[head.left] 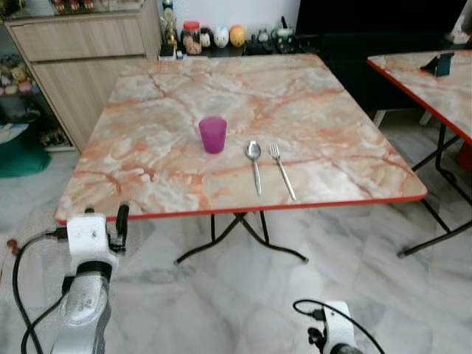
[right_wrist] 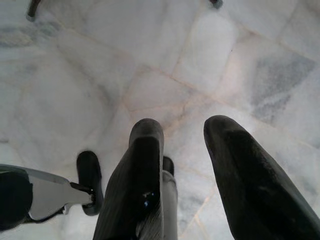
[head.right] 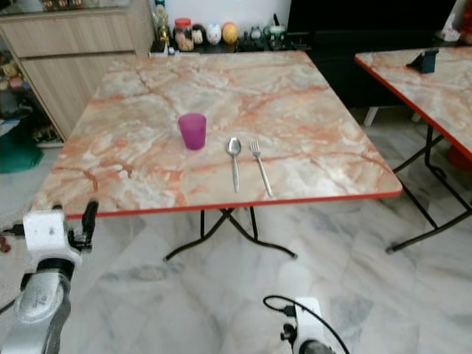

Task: Setting the table

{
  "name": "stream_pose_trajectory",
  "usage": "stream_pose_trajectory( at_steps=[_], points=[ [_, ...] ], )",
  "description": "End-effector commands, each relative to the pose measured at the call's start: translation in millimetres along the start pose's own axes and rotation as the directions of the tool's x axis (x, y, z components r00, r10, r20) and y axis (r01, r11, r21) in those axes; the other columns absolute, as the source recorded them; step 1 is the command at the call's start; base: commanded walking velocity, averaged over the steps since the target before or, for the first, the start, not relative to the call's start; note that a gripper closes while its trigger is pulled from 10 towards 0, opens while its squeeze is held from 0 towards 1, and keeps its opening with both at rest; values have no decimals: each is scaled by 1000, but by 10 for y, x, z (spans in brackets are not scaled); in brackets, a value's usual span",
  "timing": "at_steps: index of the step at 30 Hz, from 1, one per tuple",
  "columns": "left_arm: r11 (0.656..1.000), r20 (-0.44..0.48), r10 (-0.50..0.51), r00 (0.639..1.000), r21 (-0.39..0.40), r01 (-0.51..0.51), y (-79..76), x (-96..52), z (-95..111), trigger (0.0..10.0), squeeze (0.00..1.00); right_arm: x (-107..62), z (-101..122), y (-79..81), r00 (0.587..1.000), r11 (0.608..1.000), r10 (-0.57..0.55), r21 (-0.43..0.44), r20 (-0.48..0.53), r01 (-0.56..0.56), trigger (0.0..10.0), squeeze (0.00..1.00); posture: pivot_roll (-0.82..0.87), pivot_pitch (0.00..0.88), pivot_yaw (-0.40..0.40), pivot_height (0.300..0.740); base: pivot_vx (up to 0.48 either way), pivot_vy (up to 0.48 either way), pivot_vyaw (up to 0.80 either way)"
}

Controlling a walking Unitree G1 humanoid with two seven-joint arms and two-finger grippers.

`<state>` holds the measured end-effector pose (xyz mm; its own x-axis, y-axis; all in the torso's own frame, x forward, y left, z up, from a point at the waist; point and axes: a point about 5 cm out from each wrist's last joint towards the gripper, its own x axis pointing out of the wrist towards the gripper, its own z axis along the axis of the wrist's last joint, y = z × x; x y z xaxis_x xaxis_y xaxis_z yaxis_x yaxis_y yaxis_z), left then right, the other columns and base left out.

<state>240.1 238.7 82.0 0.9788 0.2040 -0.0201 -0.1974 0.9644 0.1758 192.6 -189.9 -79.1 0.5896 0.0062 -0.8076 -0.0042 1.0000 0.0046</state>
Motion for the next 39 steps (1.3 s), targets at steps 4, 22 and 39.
stream_pose_trajectory(
  at_steps=[4, 22, 39],
  points=[
    [998, -159, 56, 986, -22, -61, 181, -203, -425, 10000, 0, -4, -22, 0, 1000, 1000, -1, 0, -3, 1, 10000, 0, -13, 0, 17, 707, 0, 0, 0],
    [997, -756, -74, 650, -60, 44, 64, -1080, -1693, 10000, 0, -3, -18, 2, 1000, 1000, -5, 0, -1, 5, 10000, 0, -18, 0, 17, 707, 0, 0, 0],
    [990, -720, -127, 682, -137, 40, -127, -836, -1647, 10000, 0, -21, 141, 4, 982, 999, -44, 19, 186, 41, 10000, 0, -53, 0, 27, 707, 0, 0, 0]
  ],
)
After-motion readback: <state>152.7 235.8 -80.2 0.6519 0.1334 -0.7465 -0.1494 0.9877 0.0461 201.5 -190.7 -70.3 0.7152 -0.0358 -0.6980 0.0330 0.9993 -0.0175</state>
